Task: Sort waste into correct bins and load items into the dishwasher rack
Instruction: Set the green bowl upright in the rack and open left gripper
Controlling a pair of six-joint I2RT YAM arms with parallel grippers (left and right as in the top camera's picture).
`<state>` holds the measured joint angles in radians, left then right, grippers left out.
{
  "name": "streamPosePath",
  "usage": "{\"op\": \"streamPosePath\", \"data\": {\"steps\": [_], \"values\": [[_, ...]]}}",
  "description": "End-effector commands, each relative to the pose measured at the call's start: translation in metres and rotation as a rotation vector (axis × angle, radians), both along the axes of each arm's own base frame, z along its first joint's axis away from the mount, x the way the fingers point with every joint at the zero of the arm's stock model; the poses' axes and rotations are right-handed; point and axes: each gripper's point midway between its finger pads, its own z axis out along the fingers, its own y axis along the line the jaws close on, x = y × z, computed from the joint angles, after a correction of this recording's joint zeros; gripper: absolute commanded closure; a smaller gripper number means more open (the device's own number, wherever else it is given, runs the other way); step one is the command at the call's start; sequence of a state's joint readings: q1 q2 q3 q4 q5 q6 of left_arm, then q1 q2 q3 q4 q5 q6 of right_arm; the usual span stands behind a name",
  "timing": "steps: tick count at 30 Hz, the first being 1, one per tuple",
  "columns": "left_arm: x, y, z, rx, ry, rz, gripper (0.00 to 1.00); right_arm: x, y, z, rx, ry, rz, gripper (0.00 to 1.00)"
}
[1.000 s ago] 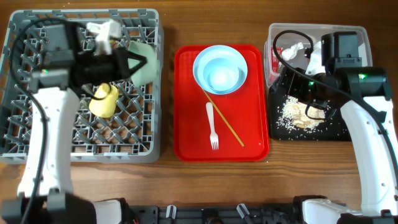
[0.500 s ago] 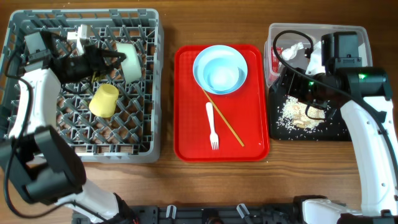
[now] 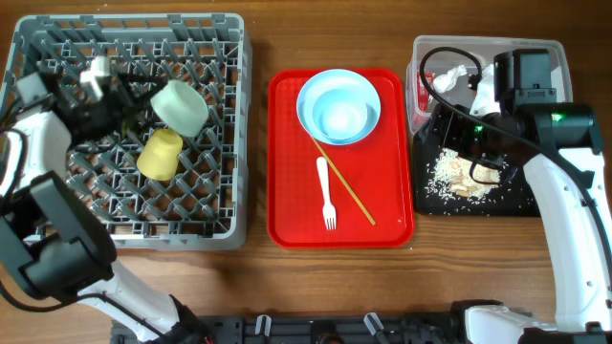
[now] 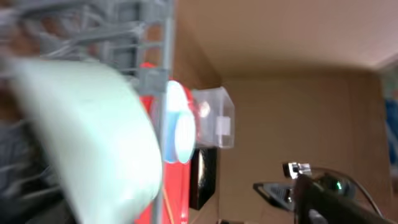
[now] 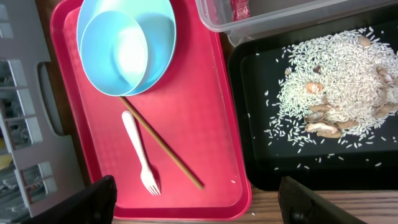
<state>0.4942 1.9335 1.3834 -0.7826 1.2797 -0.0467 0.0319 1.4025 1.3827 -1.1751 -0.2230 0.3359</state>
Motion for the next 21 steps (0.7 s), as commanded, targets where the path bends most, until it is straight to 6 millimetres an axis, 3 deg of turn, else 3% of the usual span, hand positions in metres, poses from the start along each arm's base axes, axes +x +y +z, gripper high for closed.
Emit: {"op": "streamPosePath", "data": {"steps": [1,8,11,16,21], "values": [[-0.006,0.041,-0.014,0.117,0.067,0.106,0.00,0.000,-0.004,0.000,-0.017,0.000,-0.016,0.16],[-0.022,0.082,0.017,0.201,0.016,0.226,0.00,0.000,-0.004,0.001,-0.017,0.000,-0.015,0.16],[-0.027,0.081,0.036,0.227,-0.023,0.235,0.00,0.001,-0.005,0.001,-0.017,-0.003,-0.015,0.16],[-0.030,0.048,0.069,0.307,-0.093,0.184,0.00,0.001,-0.005,0.001,-0.019,-0.003,-0.019,0.16],[-0.026,-0.009,0.073,0.549,-0.110,0.085,0.00,-0.002,-0.026,-0.004,-0.099,0.028,-0.161,0.14]]}}
